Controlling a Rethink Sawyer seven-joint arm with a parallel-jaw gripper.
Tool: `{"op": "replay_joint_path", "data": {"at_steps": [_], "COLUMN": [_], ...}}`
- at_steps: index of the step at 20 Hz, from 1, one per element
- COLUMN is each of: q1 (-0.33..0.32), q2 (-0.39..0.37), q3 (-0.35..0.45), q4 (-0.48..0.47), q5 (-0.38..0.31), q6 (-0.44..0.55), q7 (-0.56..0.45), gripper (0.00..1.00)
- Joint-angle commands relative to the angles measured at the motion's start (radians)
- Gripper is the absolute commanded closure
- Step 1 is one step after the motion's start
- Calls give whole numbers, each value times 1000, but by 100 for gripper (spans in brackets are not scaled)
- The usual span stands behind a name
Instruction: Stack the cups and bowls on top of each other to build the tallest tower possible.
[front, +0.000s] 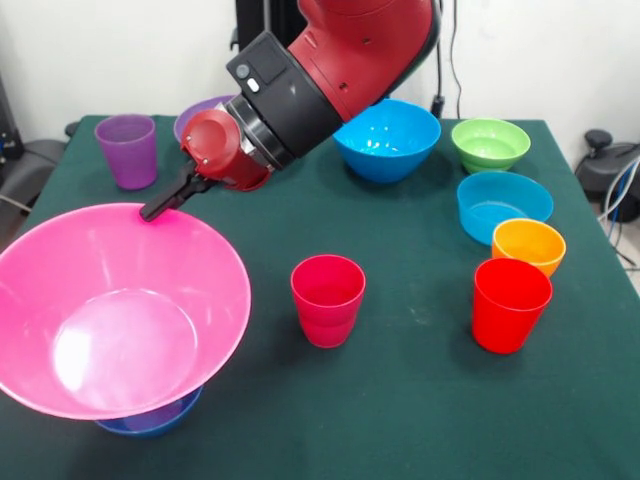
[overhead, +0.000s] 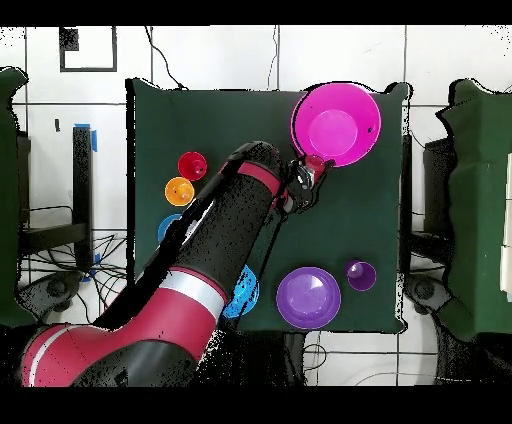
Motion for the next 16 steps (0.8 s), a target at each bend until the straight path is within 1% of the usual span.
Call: {"op": "replay_joint_path", "data": {"at_steps": [1, 6, 16], "q1": [-14, -16, -14], "q2": [5, -6, 1], "q3": [77, 80, 79], "q4": [16, 19, 16], "q5": [-25, -21, -20], "q6": [-78, -69, -76], "q7": [78, 64, 81], "gripper": [100, 100, 100]}}
